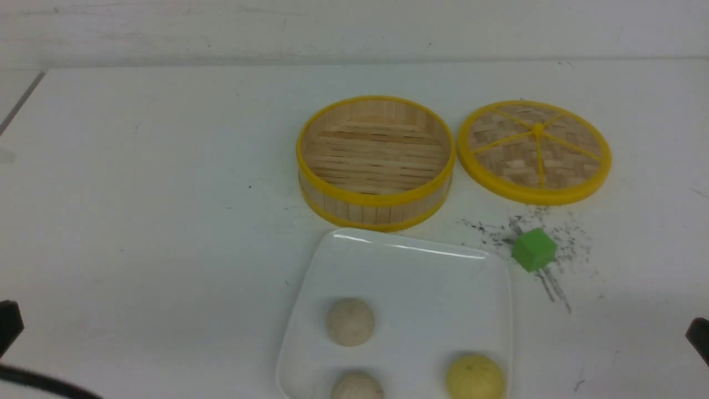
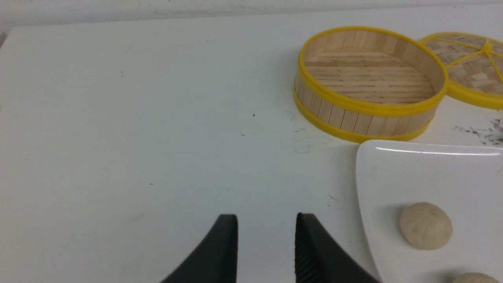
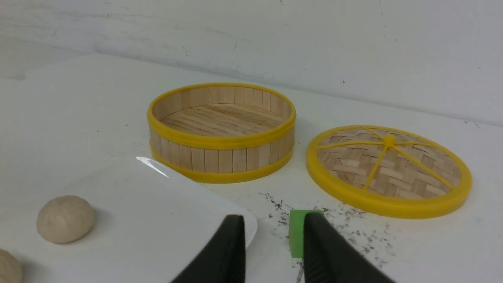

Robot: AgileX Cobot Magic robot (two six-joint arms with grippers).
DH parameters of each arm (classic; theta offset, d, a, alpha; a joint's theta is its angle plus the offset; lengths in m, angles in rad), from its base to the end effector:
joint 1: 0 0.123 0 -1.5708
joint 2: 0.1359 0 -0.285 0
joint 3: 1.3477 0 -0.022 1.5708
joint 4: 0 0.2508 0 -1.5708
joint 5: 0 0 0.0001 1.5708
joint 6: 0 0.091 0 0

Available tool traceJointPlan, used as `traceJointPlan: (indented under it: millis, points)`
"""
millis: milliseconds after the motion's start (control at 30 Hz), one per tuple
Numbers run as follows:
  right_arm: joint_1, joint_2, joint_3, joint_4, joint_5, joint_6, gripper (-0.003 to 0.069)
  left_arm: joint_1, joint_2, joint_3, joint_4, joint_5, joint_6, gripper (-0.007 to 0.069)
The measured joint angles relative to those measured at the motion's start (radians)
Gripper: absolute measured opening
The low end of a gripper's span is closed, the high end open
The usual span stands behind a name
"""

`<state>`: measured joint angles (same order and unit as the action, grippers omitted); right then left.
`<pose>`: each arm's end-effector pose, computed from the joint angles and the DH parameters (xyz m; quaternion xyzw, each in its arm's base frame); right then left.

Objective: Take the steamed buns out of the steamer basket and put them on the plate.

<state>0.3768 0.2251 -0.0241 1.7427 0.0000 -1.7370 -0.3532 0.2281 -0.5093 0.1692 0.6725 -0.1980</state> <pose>0.0701 0.0279 0.2067 -0.1377 0.7334 0.1265 0.6536 0.0467 -0.0070 0.3087 0.0843 0.7990 -0.0820 0.5897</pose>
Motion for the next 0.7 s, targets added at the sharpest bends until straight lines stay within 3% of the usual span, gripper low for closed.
traceJointPlan:
  millis: [400, 700]
  points:
    - [0.0, 0.0, 0.0, 0.0, 0.0, 0.0, 0.0239, 0.0, -0.226, 0.133, 0.024, -0.003, -0.084, 0.024]
    - [0.0, 0.0, 0.0, 0.0, 0.0, 0.0, 0.0239, 0.0, -0.242, 0.139, 0.026, -0.041, -0.156, 0.024]
